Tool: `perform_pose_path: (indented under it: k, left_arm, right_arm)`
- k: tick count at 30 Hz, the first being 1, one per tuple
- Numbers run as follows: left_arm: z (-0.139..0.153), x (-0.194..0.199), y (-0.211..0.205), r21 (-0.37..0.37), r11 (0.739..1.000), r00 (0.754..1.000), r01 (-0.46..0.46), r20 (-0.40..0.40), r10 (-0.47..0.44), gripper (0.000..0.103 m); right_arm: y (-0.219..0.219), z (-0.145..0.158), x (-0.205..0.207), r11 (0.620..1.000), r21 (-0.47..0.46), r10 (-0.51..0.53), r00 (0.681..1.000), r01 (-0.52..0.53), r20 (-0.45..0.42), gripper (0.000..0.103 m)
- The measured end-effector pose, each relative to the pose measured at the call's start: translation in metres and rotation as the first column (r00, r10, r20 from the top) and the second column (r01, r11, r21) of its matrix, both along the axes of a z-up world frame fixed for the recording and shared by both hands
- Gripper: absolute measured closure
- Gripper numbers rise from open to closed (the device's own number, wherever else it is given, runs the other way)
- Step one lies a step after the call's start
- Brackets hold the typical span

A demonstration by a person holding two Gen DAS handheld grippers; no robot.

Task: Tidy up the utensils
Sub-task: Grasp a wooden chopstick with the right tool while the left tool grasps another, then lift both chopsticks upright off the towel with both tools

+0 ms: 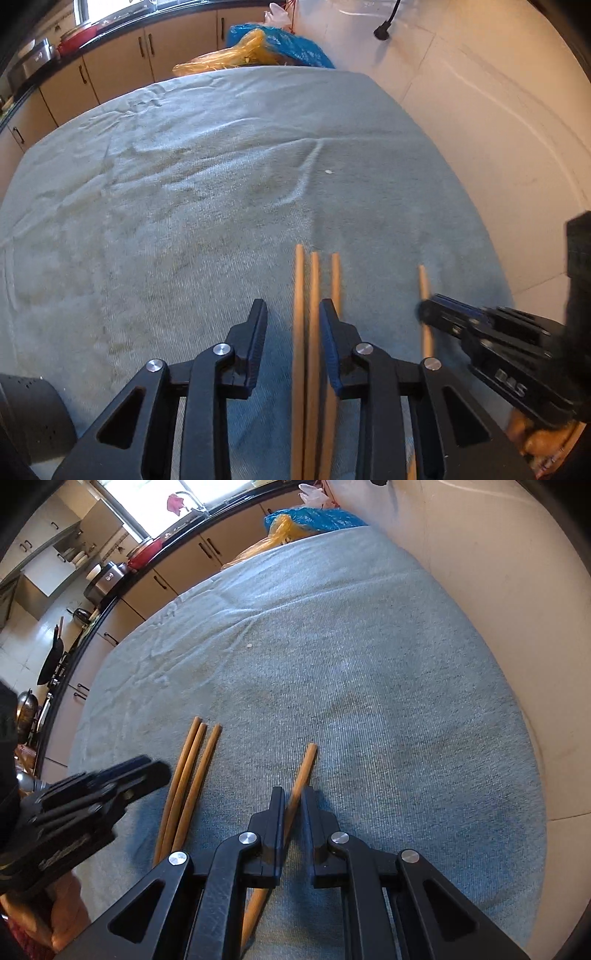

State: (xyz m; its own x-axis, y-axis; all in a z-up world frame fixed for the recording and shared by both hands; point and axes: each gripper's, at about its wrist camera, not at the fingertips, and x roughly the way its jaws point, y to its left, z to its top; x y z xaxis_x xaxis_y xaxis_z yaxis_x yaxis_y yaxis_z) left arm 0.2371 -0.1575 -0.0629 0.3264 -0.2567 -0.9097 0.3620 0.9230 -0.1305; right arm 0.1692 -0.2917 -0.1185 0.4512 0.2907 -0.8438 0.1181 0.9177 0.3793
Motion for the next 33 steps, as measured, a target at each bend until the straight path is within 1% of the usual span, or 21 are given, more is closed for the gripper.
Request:
perform_pose_path:
  k: [1,2,6,9,12,14,15,17,19,21,23,24,25,28,30,33]
  left_arm:
    - [-0.002,0.001,0.000,0.002,1.000,1.000,-0.001,-0.005,0.001,0.080]
    - [-0.004,0.004,0.000,0.010,1.000,1.000,-0.008,-0.010,0.008,0.081]
    - [-0.009,0.009,0.001,0.011,1.000,1.000,-0.009,-0.017,0.009,0.082]
    - [-0.010,0.011,-0.007,0.053,0.999,1.000,0.005,0.008,-0.005,0.082]
    - [-0.011,0.011,-0.017,0.103,0.995,0.999,0.009,0.045,-0.014,0.082]
    - [-0.011,0.009,-0.022,0.127,0.992,0.998,0.000,0.068,-0.009,0.097]
    - [-0.010,0.006,-0.023,0.125,0.992,0.997,0.002,0.073,-0.011,0.098]
    - [-0.010,0.002,-0.021,0.111,0.994,0.997,0.001,0.082,-0.010,0.098]
    - [-0.008,-0.002,-0.015,0.069,0.998,0.997,0.002,0.075,-0.007,0.098]
    - [-0.002,-0.008,-0.009,0.038,0.999,0.996,0.000,0.087,-0.003,0.098]
    - [0.008,-0.016,-0.003,0.002,1.000,0.994,-0.007,0.110,0.006,0.098]
    - [0.014,-0.021,0.001,-0.025,1.000,0.993,-0.008,0.119,0.011,0.098]
    - [0.018,-0.024,0.003,-0.038,0.999,0.992,-0.009,0.129,0.014,0.098]
    - [0.038,-0.041,0.015,-0.074,0.997,0.982,-0.009,0.187,0.023,0.098]
    - [0.053,-0.054,0.024,-0.095,0.995,0.973,-0.010,0.230,0.032,0.098]
    - [0.082,-0.083,0.040,-0.121,0.993,0.950,-0.001,0.310,0.038,0.098]
  right_arm:
    - [-0.001,-0.001,0.002,1.000,0.003,0.000,1.000,0.000,-0.002,0.095]
    - [-0.001,-0.001,0.002,1.000,0.009,0.001,1.000,-0.001,-0.002,0.095]
    - [-0.003,-0.002,0.000,1.000,0.018,0.012,1.000,-0.012,-0.002,0.095]
    - [-0.003,-0.001,0.001,1.000,0.013,0.018,1.000,-0.018,-0.008,0.095]
    - [0.004,0.001,0.008,0.999,-0.031,0.027,0.999,-0.028,-0.026,0.095]
    - [0.010,0.002,0.011,0.997,-0.067,0.027,0.999,-0.030,-0.041,0.095]
    - [0.014,0.004,0.012,0.995,-0.096,0.035,0.998,-0.039,-0.047,0.095]
    - [0.018,0.005,0.013,0.991,-0.128,0.037,0.998,-0.044,-0.053,0.095]
    - [0.020,0.005,0.014,0.988,-0.143,0.045,0.998,-0.052,-0.051,0.095]
    - [0.017,0.004,0.012,0.992,-0.124,0.032,0.999,-0.037,-0.041,0.096]
    - [0.013,0.005,0.008,0.997,-0.080,0.016,1.000,-0.018,-0.025,0.098]
    - [0.010,0.008,0.003,0.997,-0.071,0.001,1.000,-0.002,-0.011,0.098]
    - [0.011,0.010,-0.001,0.997,-0.072,-0.005,1.000,0.005,0.005,0.098]
    - [0.009,0.025,-0.016,0.999,-0.030,-0.027,0.997,0.029,0.073,0.098]
    - [0.009,0.039,-0.030,0.999,-0.002,-0.036,0.990,0.037,0.139,0.098]
    - [0.011,0.059,-0.051,0.999,0.021,-0.040,0.976,0.037,0.212,0.098]
